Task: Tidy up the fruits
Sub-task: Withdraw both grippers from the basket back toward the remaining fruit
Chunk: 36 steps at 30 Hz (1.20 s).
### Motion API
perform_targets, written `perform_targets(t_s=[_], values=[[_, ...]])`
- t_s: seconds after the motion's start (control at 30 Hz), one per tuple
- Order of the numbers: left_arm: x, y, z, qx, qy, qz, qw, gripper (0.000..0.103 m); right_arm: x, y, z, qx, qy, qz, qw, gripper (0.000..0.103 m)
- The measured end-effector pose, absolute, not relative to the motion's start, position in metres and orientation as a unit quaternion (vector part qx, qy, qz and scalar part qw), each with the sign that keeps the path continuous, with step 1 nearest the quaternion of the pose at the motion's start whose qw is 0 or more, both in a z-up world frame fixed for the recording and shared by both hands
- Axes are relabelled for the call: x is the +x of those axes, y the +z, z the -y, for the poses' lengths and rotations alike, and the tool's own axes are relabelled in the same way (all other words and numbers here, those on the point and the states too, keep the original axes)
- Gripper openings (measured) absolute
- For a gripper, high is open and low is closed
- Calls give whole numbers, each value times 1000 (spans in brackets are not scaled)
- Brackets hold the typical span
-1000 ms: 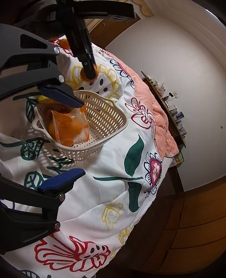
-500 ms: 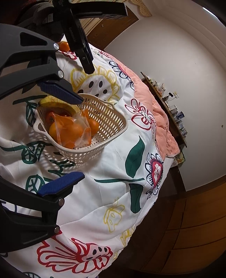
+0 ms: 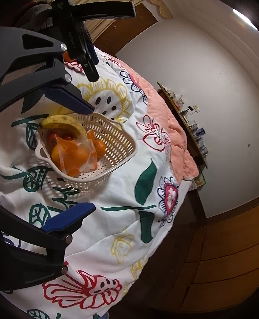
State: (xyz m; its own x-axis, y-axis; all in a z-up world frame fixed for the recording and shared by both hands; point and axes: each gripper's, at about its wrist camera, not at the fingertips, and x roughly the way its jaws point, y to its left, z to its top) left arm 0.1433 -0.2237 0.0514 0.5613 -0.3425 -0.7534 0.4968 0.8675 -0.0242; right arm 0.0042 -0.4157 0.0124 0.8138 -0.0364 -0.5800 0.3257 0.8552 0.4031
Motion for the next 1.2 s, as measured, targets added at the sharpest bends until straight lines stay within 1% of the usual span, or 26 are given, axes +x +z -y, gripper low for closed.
perform_targets(t_s=[0.07,0.23,0.33,0.8,0.93,1.1,1.2], values=[[142,54,218,93,-231,-394,885,94,3,16,412,241,-103,-281,923,98],[137,61,203,86,-218,-378,895,98,7,19,403,219,-103,-289,926,98],[136,63,193,81,-209,-378,898,99,10,20,396,215,-82,-296,927,98],[118,64,128,53,-171,-384,906,99,24,25,321,161,29,-339,926,98],[111,62,105,50,-154,-385,908,99,27,22,292,129,62,-360,922,98],[103,54,73,23,-136,-400,906,99,24,18,260,72,91,-382,917,98],[101,47,64,25,-132,-407,904,99,23,19,251,63,102,-389,913,98]])
